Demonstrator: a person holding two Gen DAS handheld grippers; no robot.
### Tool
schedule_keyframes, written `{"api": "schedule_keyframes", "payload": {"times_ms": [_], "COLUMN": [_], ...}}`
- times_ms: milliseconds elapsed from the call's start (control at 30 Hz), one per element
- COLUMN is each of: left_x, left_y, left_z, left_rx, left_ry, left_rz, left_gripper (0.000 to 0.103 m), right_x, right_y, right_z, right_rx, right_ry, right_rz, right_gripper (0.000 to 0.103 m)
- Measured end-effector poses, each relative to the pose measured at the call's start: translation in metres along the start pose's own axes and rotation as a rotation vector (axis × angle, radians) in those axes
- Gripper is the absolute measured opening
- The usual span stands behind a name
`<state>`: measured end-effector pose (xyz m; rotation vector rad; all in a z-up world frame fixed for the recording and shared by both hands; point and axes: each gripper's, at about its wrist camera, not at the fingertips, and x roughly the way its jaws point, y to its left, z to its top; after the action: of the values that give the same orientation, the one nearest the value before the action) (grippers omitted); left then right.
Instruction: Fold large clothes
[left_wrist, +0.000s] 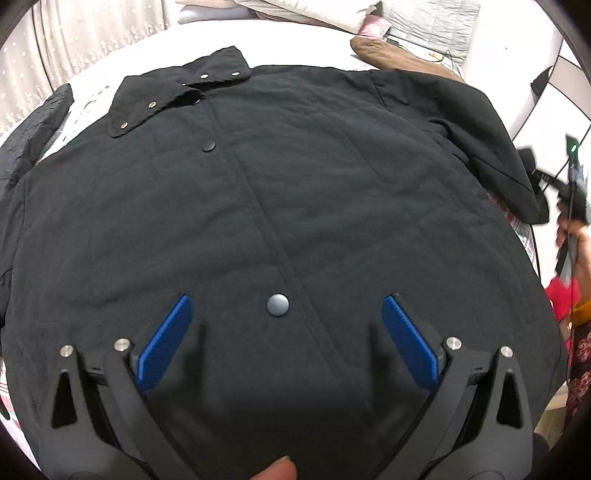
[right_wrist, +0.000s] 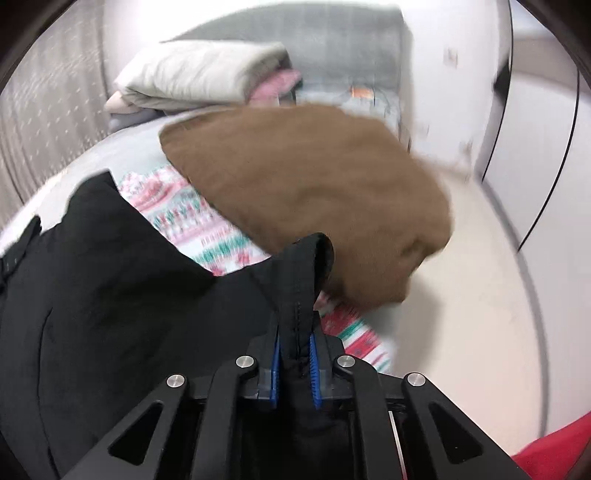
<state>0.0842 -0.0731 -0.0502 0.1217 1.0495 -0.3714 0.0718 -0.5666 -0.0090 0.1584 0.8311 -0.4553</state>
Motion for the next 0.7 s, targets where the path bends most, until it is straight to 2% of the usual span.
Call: {"api": "schedule_keyframes", "payload": {"times_ms": [67,167,233,300,400,500,567,600,633,667,700], "left_x": [-0.003,-0.008,-0.009,-0.006,0.0,0.001,-0.004,-0.008,-0.012,-0.016,-0.018], "left_y": [-0.002,-0.005,-0.007,-0.006,-0.006,0.0,0.006,0.01,0.014,0.02,0.025], "left_z": [0.001,0.003,0.003,0.001,-0.003,-0.007,-0.008,-0.007,-0.007,-0.004,-0.001], "left_rx": [0.01,0.016,0.006,-0.004,0.004,0.012,0.015,0.015,0.013,0.008,0.003], "left_ry": [-0.016,-0.041,-0.054,-0.061,-0.055,-0.044,-0.049,-0.059,-0.068,-0.076,-0.082], "left_rz": [0.001,-0.021,-0.046,-0.06,-0.048,-0.03,-0.018,-0.01,-0.005,0.002,0.01], "left_gripper": [0.102,0.102,0.102,0.102,0.102,0.102,0.102,0.102,0.102,0.102,0.102], "right_x": [-0.026,-0.066,-0.073,-0.062,-0.022,0.04,0.062,0.065,0.064,0.055,0.048], "right_y": [0.004,0.003,-0.003,-0.006,0.002,0.014,0.014,0.01,0.009,0.005,0.002], "right_z": [0.014,0.056,0.08,0.107,0.124,0.116,0.105,0.1,0.098,0.097,0.095], "right_rx": [-0.055,-0.123,-0.127,-0.123,-0.216,-0.335,-0.357,-0.333,-0.307,-0.25,-0.225], "right_ry": [-0.095,-0.278,-0.318,-0.309,-0.289,-0.171,-0.109,-0.091,-0.084,-0.085,-0.092], "right_rz": [-0.074,-0.237,-0.279,-0.316,-0.464,-0.6,-0.641,-0.645,-0.638,-0.596,-0.561], "right_gripper": [0.011,0.01,0.01,0.01,0.01,0.013,0.019,0.021,0.027,0.038,0.044]}}
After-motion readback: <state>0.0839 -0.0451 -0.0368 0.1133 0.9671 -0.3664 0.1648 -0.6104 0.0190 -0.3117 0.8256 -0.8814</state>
